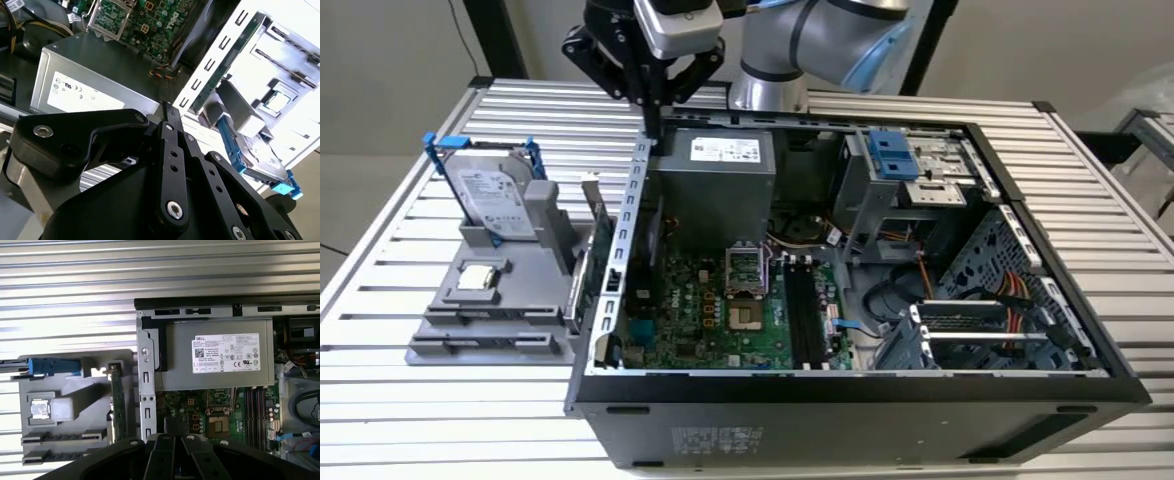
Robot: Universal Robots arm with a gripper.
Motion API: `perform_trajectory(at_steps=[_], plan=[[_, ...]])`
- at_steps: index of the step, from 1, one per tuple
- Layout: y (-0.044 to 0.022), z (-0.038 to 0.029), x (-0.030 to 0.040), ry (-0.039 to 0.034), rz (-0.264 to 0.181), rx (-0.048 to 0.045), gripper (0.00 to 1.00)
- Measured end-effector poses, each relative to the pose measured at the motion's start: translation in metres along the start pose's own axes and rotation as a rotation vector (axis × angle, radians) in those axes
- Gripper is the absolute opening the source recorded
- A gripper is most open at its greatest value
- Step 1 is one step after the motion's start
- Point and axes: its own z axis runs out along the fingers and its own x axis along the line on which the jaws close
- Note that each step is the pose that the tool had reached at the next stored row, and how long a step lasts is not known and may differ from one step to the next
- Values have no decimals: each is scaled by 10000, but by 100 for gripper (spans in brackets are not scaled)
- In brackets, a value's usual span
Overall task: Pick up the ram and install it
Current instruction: 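Reach for the ram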
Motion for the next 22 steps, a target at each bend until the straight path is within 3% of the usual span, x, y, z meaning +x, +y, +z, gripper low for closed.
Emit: perform_trajectory(at_steps=[22], plan=[[-14,-4,200,0,-7,-1,0]])
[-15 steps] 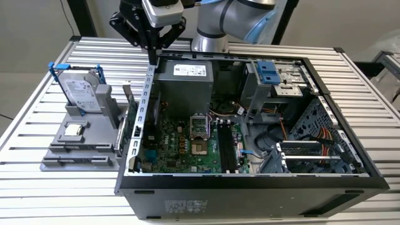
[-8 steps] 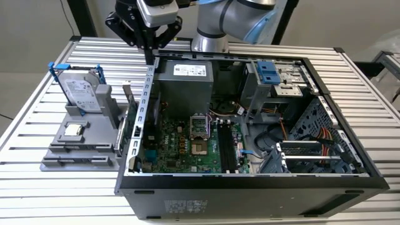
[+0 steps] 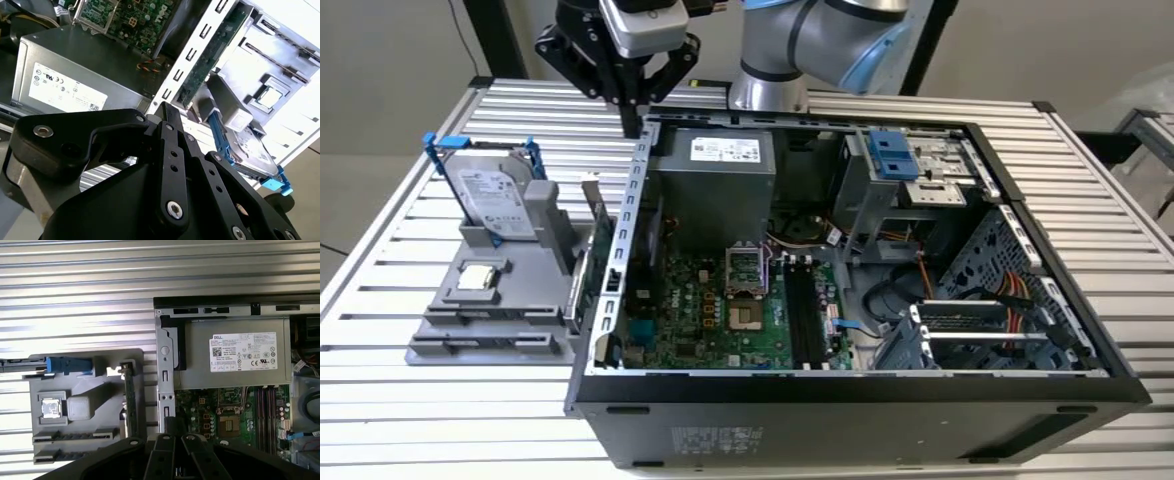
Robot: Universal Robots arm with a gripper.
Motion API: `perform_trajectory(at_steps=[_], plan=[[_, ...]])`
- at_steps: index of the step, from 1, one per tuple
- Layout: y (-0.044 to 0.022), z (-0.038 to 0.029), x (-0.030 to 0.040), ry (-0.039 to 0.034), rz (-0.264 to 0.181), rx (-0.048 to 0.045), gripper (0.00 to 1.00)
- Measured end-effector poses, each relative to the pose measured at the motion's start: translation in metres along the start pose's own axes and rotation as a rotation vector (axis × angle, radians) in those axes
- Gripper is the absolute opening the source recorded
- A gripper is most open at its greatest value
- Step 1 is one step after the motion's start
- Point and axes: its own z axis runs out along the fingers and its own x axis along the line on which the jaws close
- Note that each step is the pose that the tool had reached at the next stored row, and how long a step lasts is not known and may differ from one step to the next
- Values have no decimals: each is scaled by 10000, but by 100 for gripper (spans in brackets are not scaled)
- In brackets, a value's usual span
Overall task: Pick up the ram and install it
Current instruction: 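Reach for the ram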
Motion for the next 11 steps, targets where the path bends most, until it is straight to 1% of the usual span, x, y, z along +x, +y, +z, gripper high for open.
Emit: perform_trajectory(at_steps=[11], plan=[[-6,-2,93,0,-5,0,0]])
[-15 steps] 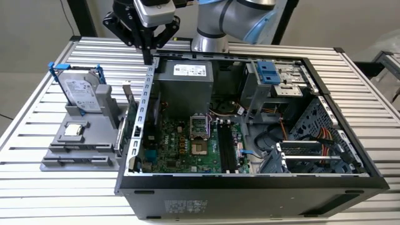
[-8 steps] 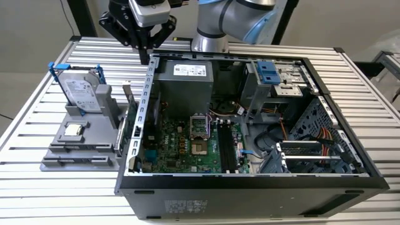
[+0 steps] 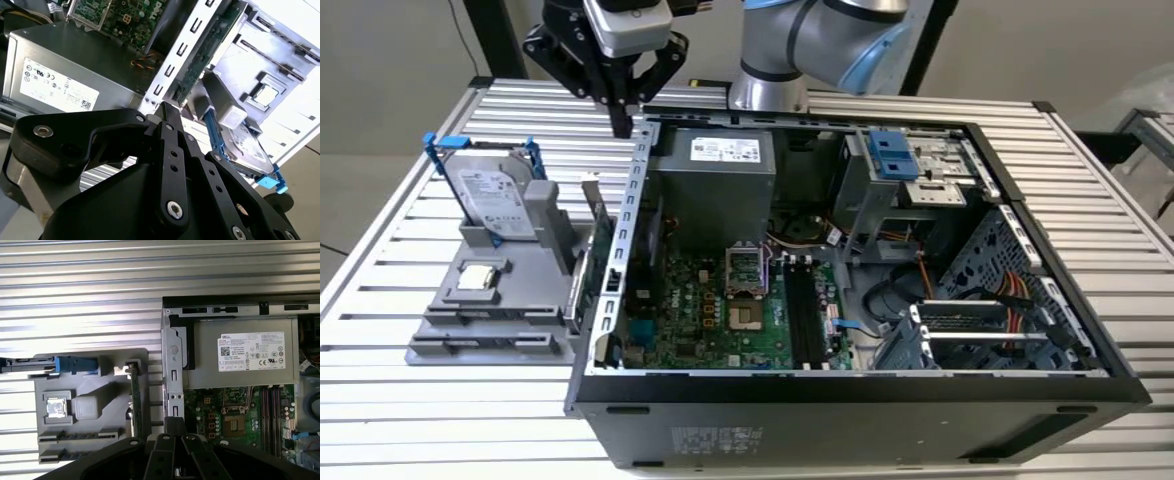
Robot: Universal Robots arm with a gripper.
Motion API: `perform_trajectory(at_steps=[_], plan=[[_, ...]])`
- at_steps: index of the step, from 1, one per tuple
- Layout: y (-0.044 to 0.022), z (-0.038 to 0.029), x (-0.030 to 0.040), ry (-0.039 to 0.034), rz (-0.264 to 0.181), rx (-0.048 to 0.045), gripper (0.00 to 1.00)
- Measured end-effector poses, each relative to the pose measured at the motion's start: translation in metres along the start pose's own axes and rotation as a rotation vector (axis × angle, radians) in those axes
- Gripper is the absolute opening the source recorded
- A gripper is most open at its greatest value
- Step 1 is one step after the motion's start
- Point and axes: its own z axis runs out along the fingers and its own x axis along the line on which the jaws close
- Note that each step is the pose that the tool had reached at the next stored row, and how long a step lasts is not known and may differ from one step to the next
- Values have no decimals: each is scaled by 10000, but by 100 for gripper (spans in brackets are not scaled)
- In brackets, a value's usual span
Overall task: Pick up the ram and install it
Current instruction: 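Reach for the ram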
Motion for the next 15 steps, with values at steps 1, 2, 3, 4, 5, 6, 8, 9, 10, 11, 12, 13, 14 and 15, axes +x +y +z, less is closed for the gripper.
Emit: perform_trajectory(at_steps=[1,2,3,4,5,6,8,9,10,11,12,13,14,15], plan=[[-1,0,8,0,-1,0,0],[-1,-1,17,0,-2,0,0],[-2,0,27,0,-3,0,0],[-2,0,36,0,-3,-1,0],[-3,-1,44,0,-4,0,0],[-4,-1,53,0,-5,0,0],[-5,-2,71,1,-7,0,0],[-6,-2,82,0,-7,-1,0],[-6,-2,92,0,-8,-1,0],[-7,-2,103,0,-9,0,0],[-8,-3,112,1,-10,0,0],[-9,-3,121,1,-11,0,0],[-9,-3,131,0,-12,0,0],[-10,-3,141,0,-13,-1,0]])
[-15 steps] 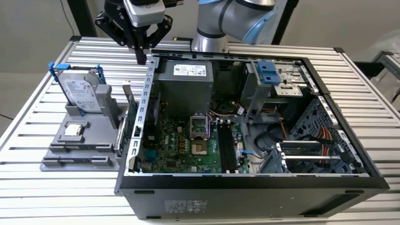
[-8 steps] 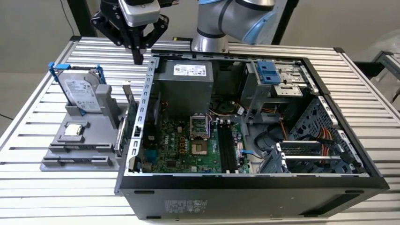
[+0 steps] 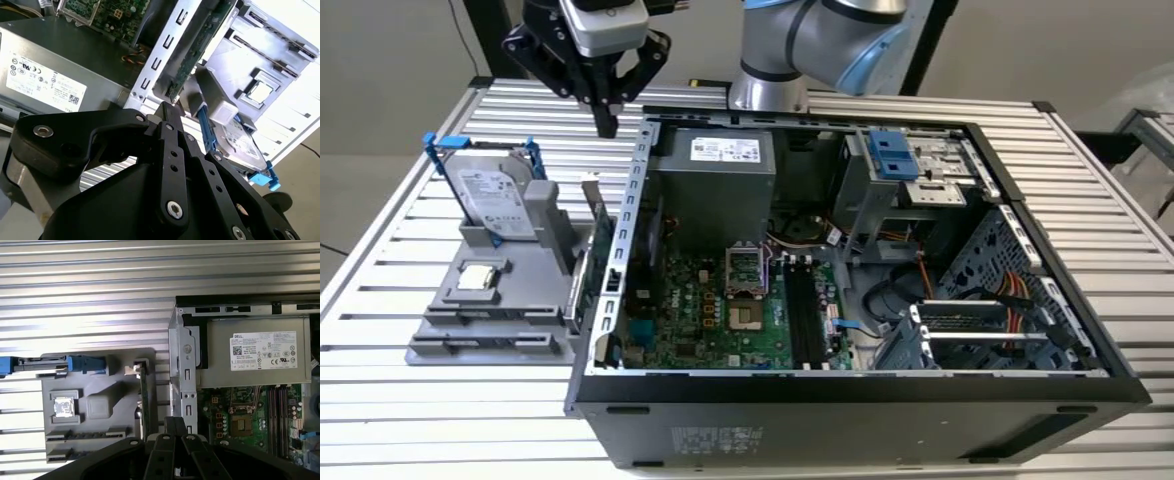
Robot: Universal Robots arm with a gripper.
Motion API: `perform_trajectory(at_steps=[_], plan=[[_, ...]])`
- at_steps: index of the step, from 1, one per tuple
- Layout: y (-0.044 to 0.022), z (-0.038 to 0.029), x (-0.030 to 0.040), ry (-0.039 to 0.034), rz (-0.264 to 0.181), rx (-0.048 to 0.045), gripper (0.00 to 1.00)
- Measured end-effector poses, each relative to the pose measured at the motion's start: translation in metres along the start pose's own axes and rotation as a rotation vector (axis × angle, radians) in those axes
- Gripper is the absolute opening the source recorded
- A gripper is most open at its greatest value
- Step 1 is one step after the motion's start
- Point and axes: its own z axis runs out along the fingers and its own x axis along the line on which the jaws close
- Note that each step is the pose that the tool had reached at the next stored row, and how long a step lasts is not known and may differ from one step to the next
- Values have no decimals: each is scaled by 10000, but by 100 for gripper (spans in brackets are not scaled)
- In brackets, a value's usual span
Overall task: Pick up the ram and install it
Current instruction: 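Reach for the ram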
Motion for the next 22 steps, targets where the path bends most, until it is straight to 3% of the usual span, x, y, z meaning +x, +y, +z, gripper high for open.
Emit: perform_trajectory(at_steps=[22], plan=[[-14,-5,207,2,-31,0,0]])
